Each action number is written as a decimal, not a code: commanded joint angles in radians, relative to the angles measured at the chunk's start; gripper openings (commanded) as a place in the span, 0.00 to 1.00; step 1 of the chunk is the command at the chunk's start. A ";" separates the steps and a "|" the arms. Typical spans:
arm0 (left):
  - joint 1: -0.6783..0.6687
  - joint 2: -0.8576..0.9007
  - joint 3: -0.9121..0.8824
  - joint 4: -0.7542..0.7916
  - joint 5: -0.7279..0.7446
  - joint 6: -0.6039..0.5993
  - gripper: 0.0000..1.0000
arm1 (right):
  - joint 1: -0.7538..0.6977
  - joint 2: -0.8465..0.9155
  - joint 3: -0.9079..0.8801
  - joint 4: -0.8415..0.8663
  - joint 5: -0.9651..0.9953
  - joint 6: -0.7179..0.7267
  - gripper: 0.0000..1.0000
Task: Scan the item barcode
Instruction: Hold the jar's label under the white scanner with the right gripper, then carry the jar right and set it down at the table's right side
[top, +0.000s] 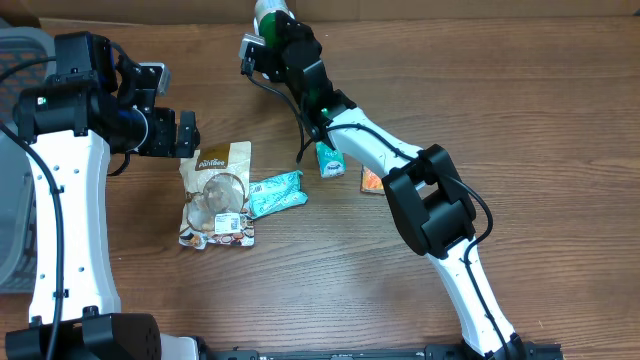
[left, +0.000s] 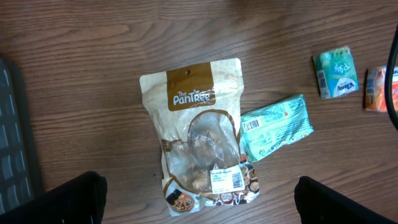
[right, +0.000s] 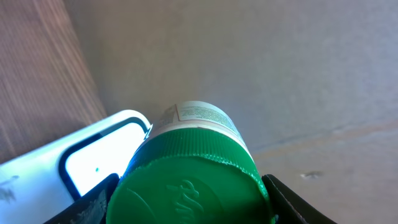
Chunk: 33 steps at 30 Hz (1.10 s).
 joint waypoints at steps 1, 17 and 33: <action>-0.002 -0.012 0.019 0.004 0.000 0.019 1.00 | -0.014 -0.019 0.012 0.041 0.018 -0.033 0.46; -0.002 -0.012 0.019 0.004 0.000 0.019 1.00 | -0.014 -0.072 0.012 0.019 -0.002 0.198 0.46; -0.002 -0.012 0.019 0.004 0.000 0.019 1.00 | -0.049 -0.679 0.012 -0.863 -0.351 1.009 0.52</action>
